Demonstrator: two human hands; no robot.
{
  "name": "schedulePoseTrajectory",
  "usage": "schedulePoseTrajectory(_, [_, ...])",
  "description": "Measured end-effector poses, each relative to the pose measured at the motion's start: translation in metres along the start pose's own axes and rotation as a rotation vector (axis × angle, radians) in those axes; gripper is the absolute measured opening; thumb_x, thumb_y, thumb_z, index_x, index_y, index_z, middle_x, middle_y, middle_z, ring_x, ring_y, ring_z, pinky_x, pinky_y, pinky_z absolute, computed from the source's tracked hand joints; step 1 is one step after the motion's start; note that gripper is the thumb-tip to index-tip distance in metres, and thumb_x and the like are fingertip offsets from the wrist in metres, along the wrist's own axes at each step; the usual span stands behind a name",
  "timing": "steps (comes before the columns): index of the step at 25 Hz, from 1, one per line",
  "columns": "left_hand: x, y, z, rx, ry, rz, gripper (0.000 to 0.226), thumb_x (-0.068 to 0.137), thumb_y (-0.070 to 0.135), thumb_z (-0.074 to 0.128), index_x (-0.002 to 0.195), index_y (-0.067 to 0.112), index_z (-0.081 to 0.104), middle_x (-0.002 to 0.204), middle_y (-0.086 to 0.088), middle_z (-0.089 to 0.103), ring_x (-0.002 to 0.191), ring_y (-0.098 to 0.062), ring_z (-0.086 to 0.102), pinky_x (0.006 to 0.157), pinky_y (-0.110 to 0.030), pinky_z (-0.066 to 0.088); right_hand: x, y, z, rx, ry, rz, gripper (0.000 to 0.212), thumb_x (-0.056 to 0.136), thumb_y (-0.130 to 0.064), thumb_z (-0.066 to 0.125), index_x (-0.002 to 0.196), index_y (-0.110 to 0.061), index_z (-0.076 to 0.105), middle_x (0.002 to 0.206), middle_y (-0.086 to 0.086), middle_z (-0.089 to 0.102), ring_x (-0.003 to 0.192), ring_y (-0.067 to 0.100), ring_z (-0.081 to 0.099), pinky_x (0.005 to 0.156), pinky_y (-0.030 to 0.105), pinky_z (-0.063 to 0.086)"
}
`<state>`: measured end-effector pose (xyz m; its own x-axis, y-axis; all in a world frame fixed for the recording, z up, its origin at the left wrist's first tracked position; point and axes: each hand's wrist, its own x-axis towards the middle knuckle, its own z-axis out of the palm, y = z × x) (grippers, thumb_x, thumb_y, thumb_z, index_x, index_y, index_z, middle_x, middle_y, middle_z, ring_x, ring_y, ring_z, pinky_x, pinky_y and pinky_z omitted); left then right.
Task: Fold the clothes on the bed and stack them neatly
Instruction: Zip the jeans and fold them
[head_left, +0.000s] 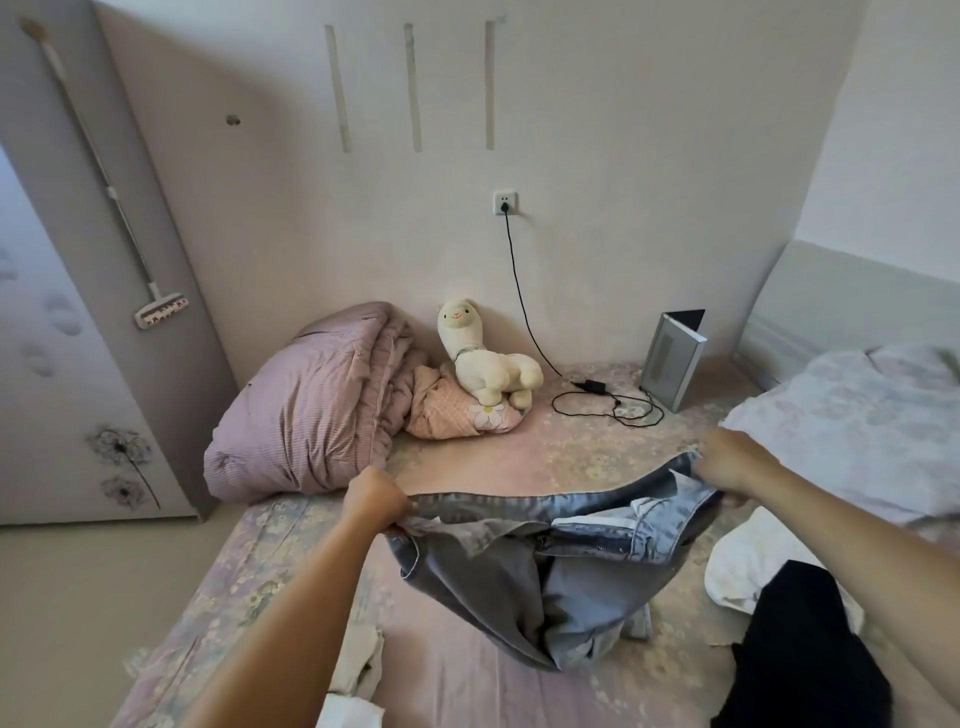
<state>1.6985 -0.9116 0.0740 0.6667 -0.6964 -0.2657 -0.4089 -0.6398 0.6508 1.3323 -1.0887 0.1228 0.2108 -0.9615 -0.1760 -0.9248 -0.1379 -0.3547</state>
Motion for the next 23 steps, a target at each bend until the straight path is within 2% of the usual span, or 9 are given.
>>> schedulePoseTrajectory(2, [-0.004, 0.017, -0.020, 0.087, 0.109, 0.076, 0.026, 0.092, 0.021, 0.072, 0.077, 0.001, 0.063, 0.084, -0.019, 0.068, 0.074, -0.030, 0.066, 0.068, -0.032, 0.053, 0.004, -0.002, -0.019, -0.053, 0.103, -0.049, 0.015, 0.099, -0.009, 0.047, 0.088, -0.003, 0.055, 0.087, 0.020, 0.061, 0.062, 0.032, 0.063, 0.053, 0.029, 0.041])
schedulePoseTrajectory(4, [-0.007, 0.041, -0.044, 0.102, 0.245, 0.149, 0.024, 0.095, 0.023, 0.066, 0.084, 0.001, 0.065, 0.088, -0.019, 0.068, 0.082, -0.033, 0.066, 0.073, -0.035, 0.051, 0.008, -0.009, -0.047, 0.058, 0.134, -0.105, 0.018, 0.100, -0.005, 0.045, 0.082, -0.005, 0.047, 0.079, 0.018, 0.052, 0.062, 0.030, 0.058, 0.049, 0.027, 0.036])
schedulePoseTrajectory(7, [-0.014, 0.087, -0.079, -0.048, 0.326, 0.299, 0.015, 0.092, 0.003, 0.059, 0.079, -0.004, 0.059, 0.084, -0.026, 0.066, 0.083, -0.040, 0.067, 0.066, -0.039, 0.055, 0.010, -0.026, -0.095, 0.364, 0.189, -0.132, 0.023, 0.097, 0.009, 0.040, 0.082, -0.008, 0.042, 0.081, 0.016, 0.045, 0.056, 0.030, 0.057, 0.042, 0.031, 0.045])
schedulePoseTrajectory(9, [-0.017, 0.116, -0.102, -0.288, 0.286, 0.285, 0.014, 0.090, -0.008, 0.052, 0.076, -0.003, 0.054, 0.079, -0.024, 0.061, 0.076, -0.042, 0.067, 0.047, -0.035, 0.057, 0.006, -0.036, -0.125, 0.447, 0.170, -0.159, 0.020, 0.097, 0.011, 0.040, 0.089, -0.005, 0.049, 0.088, 0.017, 0.050, 0.068, 0.032, 0.059, 0.056, 0.038, 0.055])
schedulePoseTrajectory(11, [-0.021, 0.145, -0.128, -0.532, 0.264, 0.283, 0.015, 0.092, -0.012, 0.054, 0.082, -0.002, 0.050, 0.085, -0.020, 0.054, 0.073, -0.035, 0.064, 0.039, -0.026, 0.053, 0.000, -0.045, -0.157, 0.491, 0.149, -0.200, 0.023, 0.098, 0.012, 0.039, 0.087, -0.001, 0.054, 0.090, 0.017, 0.055, 0.079, 0.032, 0.060, 0.071, 0.042, 0.057])
schedulePoseTrajectory(15, [-0.038, 0.205, -0.184, -0.780, 0.264, 0.449, 0.017, 0.098, -0.008, 0.054, 0.084, 0.001, 0.049, 0.090, -0.019, 0.049, 0.075, -0.029, 0.059, 0.043, -0.022, 0.055, -0.020, -0.061, -0.236, 0.616, 0.176, -0.320, 0.022, 0.094, 0.011, 0.043, 0.079, -0.003, 0.050, 0.084, 0.014, 0.049, 0.081, 0.025, 0.054, 0.078, 0.037, 0.053])
schedulePoseTrajectory(18, [-0.052, 0.235, -0.229, -0.892, 0.188, 0.599, 0.013, 0.099, -0.007, 0.053, 0.088, 0.000, 0.051, 0.090, -0.018, 0.052, 0.078, -0.028, 0.063, 0.057, -0.023, 0.060, -0.040, -0.068, -0.283, 0.454, 0.257, -0.472, 0.019, 0.087, 0.012, 0.060, 0.099, -0.002, 0.058, 0.094, 0.015, 0.059, 0.087, 0.026, 0.057, 0.077, 0.035, 0.048])
schedulePoseTrajectory(20, [-0.062, 0.248, -0.254, -0.734, 0.057, 0.774, 0.009, 0.095, -0.013, 0.054, 0.096, -0.004, 0.057, 0.094, -0.020, 0.061, 0.087, -0.027, 0.065, 0.072, -0.024, 0.061, -0.048, -0.073, -0.309, 0.369, 0.433, -0.534, 0.027, 0.084, 0.012, 0.068, 0.106, -0.003, 0.063, 0.100, 0.018, 0.064, 0.094, 0.033, 0.060, 0.076, 0.036, 0.046])
schedulePoseTrajectory(23, [-0.074, 0.266, -0.277, -0.284, 0.261, 0.923, 0.027, 0.080, -0.020, 0.068, 0.101, -0.003, 0.067, 0.087, -0.014, 0.069, 0.082, -0.022, 0.063, 0.077, -0.030, 0.053, -0.057, -0.080, -0.344, 0.406, 0.647, -0.598, 0.012, 0.087, -0.002, 0.076, 0.095, 0.000, 0.068, 0.093, 0.019, 0.067, 0.087, 0.034, 0.064, 0.075, 0.037, 0.047])
